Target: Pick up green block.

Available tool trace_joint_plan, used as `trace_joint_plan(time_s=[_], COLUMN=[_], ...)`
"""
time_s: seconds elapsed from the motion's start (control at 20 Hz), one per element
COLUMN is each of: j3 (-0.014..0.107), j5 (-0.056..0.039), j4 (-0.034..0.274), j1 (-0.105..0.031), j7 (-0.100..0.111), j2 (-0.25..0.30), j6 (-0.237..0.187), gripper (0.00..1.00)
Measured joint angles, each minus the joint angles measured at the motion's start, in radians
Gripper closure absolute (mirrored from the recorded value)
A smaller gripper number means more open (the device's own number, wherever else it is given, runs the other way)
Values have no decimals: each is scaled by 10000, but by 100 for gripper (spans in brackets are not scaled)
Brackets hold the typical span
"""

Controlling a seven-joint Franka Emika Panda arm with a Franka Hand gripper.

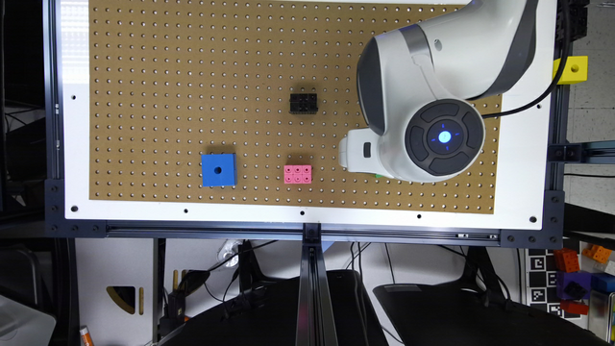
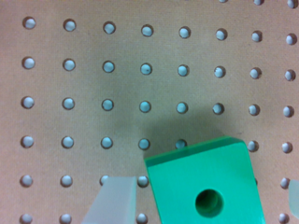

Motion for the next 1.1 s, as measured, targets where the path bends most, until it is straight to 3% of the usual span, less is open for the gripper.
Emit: trace_joint_plan(time_s=[0.25, 0.8, 0.9, 1.1], j3=[-23, -32, -79, -100], j5=[-93, -131, -192, -212], j4=[208, 353, 382, 466], j1=[3, 67, 101, 142], j7=[0, 54, 92, 140], j2=[532, 624, 790, 838], j6=[341, 339, 457, 441], gripper=[0, 0, 0, 0])
